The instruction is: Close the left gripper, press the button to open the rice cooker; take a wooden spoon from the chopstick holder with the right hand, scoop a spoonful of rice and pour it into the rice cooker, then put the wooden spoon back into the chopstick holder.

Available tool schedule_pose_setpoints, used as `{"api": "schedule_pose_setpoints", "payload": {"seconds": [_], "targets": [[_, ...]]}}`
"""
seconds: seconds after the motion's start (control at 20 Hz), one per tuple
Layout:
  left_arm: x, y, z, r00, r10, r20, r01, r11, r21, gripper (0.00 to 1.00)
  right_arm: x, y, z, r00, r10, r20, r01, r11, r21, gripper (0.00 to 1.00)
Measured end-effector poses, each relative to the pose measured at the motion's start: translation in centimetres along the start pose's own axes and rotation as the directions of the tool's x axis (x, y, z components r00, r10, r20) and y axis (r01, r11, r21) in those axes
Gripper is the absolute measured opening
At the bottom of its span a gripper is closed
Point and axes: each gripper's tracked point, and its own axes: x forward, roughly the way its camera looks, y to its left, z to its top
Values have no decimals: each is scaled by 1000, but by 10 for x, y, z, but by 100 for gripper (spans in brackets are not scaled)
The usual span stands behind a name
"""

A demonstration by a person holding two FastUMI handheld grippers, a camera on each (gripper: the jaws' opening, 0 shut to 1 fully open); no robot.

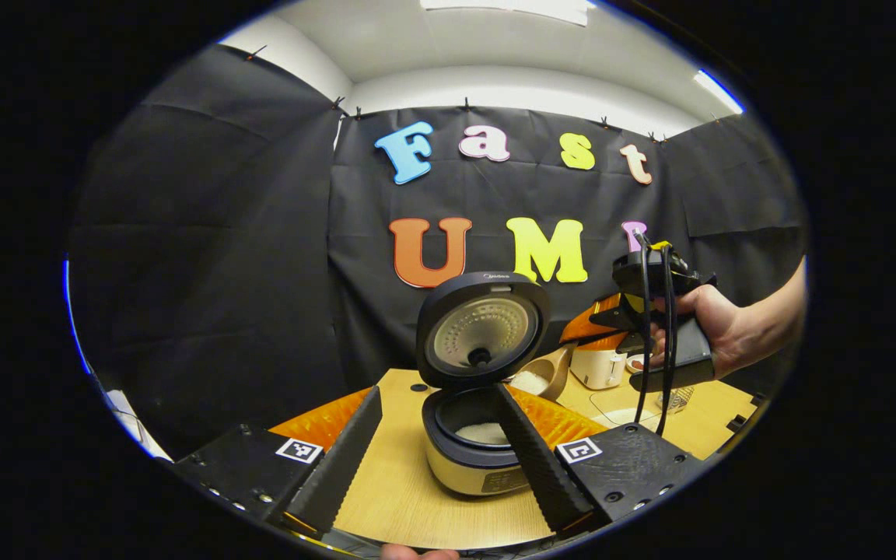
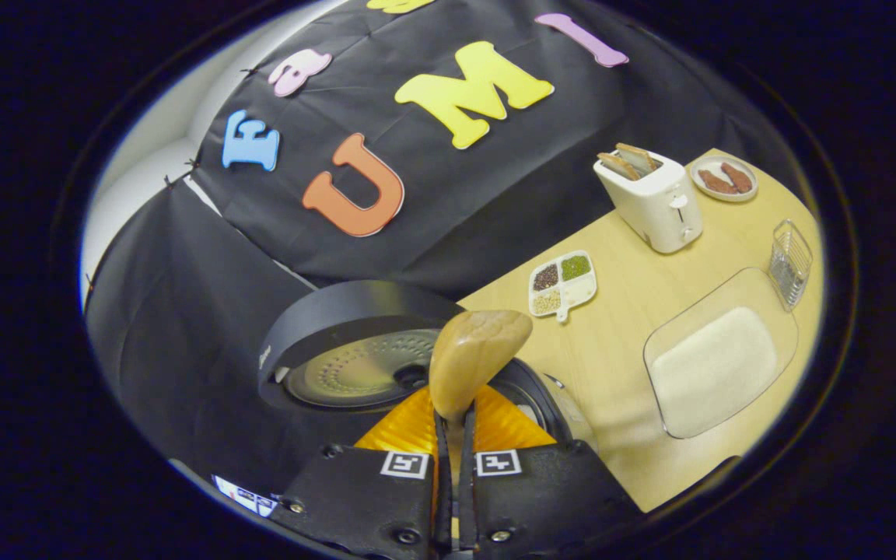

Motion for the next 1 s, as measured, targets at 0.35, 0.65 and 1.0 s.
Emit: {"api": "schedule_pose_setpoints", "payload": {"seconds": [0.35,0.65,1.0], "targets": [[7,3,-33,999,-32,19,33,999,-40,95,25,0,-11,994,-97,48,103,981,-163,9],[-3,9,-49,1000,-16,10,17,997,-81,95,34,6,-9,990,-106,90,129,947,-294,8],[-9,15,-60,1000,14,-4,-14,996,-84,95,41,15,-3,983,-99,153,163,854,-493,9]]}}
